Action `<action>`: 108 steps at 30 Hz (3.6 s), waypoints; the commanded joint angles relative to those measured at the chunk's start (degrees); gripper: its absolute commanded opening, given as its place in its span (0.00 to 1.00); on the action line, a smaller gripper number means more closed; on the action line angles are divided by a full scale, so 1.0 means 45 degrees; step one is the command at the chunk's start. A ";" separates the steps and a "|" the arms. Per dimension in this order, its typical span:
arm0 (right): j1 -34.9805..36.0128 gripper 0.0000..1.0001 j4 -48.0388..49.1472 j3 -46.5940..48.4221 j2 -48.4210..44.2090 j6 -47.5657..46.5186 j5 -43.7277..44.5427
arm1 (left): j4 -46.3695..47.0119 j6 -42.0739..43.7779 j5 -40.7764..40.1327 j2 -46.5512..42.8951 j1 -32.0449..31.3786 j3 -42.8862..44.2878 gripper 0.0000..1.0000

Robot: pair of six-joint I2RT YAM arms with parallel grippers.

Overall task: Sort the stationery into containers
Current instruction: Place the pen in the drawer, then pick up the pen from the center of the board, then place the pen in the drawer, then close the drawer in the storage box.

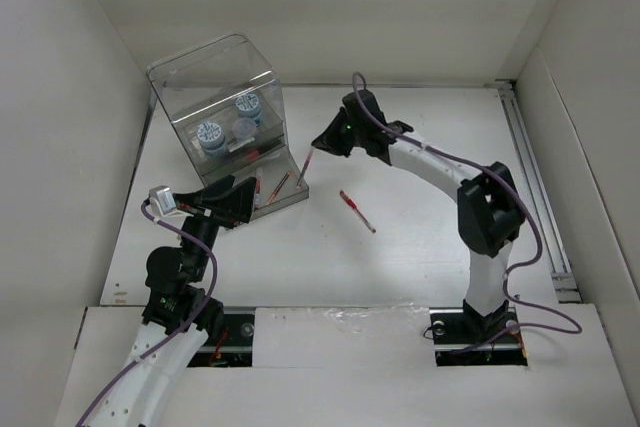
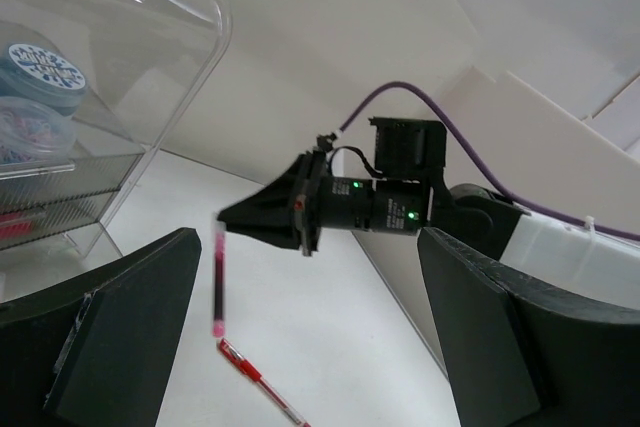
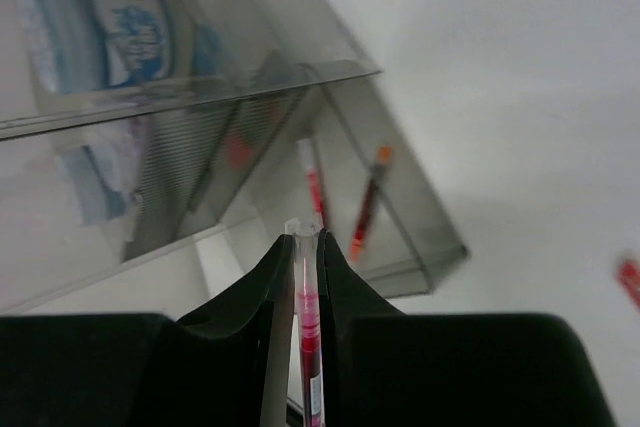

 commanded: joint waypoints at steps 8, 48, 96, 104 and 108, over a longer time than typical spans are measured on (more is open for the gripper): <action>0.1545 0.11 0.2728 0.3123 0.3181 0.3002 -0.1855 | 0.0648 0.0026 0.0065 0.0055 -0.0048 -0.0099 0.88; 0.1468 0.36 -0.3072 -0.4376 -0.0490 -0.1723 0.4493 | 0.0882 -0.0091 0.0299 0.0289 -0.0048 -0.0217 0.88; 0.3498 0.12 0.3939 -0.3025 -0.0467 0.1051 -0.0020 | 0.0531 0.0028 -0.0306 0.0035 -0.0048 -0.0099 0.89; 0.4105 0.00 0.4856 -0.4591 -0.1076 0.0699 0.0253 | 0.0648 0.0026 -0.0150 0.0152 -0.0048 -0.0099 0.92; 0.4359 0.00 0.4994 -0.4337 -0.0586 0.0446 0.0214 | 0.0492 -0.0090 -0.0266 0.0152 -0.0048 -0.0099 0.93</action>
